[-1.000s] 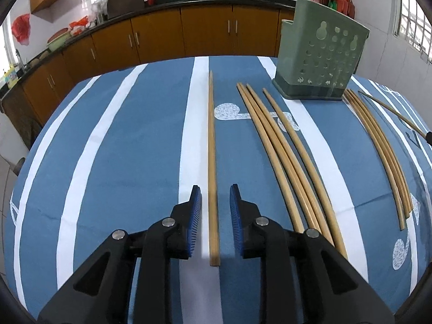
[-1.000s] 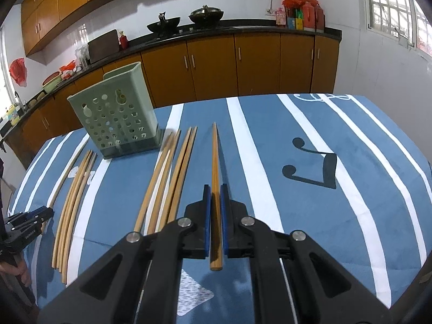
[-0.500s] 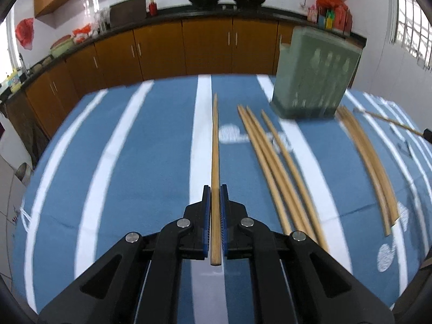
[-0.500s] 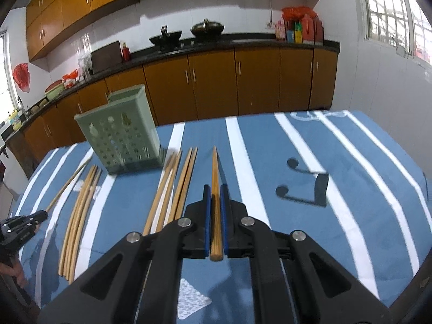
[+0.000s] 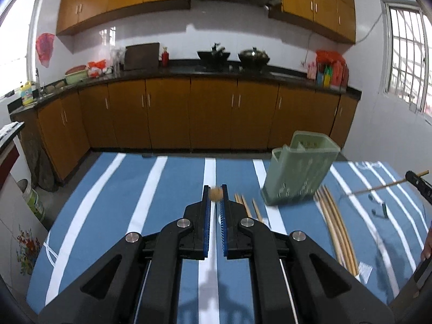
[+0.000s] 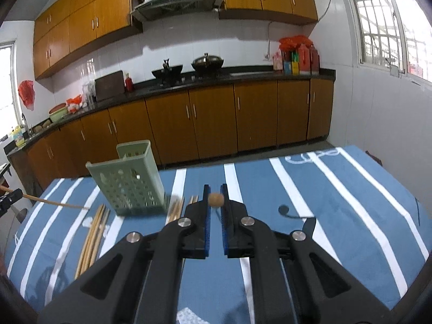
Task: Organize utensils
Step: 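Lift both held chopsticks upright and carry them over the green holder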
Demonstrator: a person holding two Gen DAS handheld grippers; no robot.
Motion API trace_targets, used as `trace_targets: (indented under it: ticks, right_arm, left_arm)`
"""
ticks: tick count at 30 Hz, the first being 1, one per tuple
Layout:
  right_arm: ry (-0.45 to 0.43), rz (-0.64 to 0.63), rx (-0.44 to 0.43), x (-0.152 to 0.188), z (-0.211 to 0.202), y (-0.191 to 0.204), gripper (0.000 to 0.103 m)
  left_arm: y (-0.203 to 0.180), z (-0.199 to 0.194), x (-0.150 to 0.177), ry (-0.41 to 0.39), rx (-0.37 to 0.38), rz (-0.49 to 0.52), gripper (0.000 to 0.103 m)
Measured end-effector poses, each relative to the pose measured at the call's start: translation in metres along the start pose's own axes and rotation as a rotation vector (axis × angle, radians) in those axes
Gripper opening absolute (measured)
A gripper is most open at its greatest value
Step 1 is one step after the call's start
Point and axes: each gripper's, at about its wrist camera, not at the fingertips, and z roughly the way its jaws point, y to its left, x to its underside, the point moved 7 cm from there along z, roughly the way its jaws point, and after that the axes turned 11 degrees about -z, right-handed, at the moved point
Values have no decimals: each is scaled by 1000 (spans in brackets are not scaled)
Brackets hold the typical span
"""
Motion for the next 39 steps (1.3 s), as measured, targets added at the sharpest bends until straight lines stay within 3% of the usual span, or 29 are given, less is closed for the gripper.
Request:
trace_targets:
  ticks: [9, 13, 18, 21, 26, 39]
  right_arm:
    - [-37, 7, 7, -30, 4, -9, 8]
    - [-112, 12, -2, -68, -10, -13, 8]
    - [-239, 56, -95, -132, -40, -10, 8]
    - [-267, 58, -161, -154, -48, -1, 8]
    - [-228, 24, -247, -163, -40, 23, 8]
    - [-39, -1, -280, -128, 32, 59, 8]
  left_arm:
    - [-6, -2, -38, -68, -9, -5, 7]
    - [-14, -14, -64, -119, 7, -1, 7]
    - [-37, -39, -105, -195, 81, 1, 7]
    - [-56, -54, -122, -220, 152, 0, 7]
    - [-86, -55, -127, -187, 245, 17, 7]
    - [-115, 13, -88, -51, 251, 42, 7]
